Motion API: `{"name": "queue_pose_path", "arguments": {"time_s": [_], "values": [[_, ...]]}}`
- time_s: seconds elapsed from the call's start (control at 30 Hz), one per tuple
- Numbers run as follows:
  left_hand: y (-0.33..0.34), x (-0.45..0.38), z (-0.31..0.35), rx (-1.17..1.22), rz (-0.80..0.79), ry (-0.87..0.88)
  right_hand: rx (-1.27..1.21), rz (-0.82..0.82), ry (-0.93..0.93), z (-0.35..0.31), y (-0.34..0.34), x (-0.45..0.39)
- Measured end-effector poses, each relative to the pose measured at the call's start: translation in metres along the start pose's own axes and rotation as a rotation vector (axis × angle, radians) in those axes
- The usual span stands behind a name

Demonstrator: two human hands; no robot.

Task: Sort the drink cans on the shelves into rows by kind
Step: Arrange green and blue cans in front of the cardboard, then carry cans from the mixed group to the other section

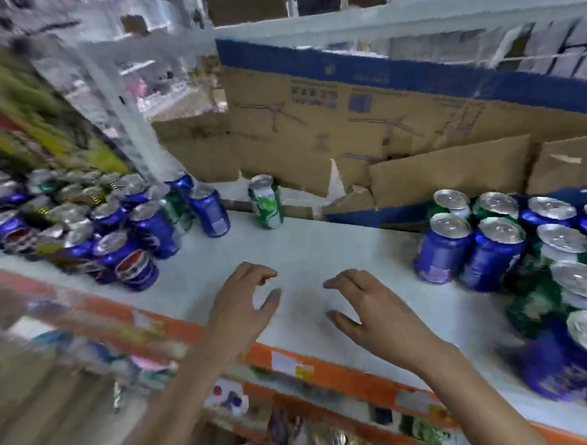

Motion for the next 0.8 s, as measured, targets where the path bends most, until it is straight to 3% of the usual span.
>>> {"name": "queue_pose_path", "arguments": {"time_s": [0.2, 0.4, 0.6, 0.7, 0.8], "values": [[-0.103, 0.012, -0.128, -0.052, 0.294, -0.347, -0.138, -0.139, -0.048, -0.059, 0.081, -0.070], [-0.158, -0.013, -0.241, -0.115, 0.465, -0.446, -0.291, -0.182, 0.067, -0.128, 0.174, -0.141], [-0.167, -0.044, -0.320, 0.048, 0.339, -0.537, -0.480, 0.006, 0.290, -0.200, 0.248, -0.199], [-0.149, -0.056, -0.335, 0.152, 0.208, -0.491, -0.493, 0.092, 0.386, -0.210, 0.270, -0.208], [-0.141, -0.059, -0.339, 0.214, 0.205, -0.489, -0.497, 0.104, 0.433, -0.205, 0.273, -0.208]]}}
Point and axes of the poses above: each hand's wrist, its own x-axis away from the middle knuckle, its own y-axis out of the palm, z = x × y, the point moved 4 cm from there along -x, towards the middle knuckle, and after that the axes turned 11 degrees about z, right-handed, at the moved point
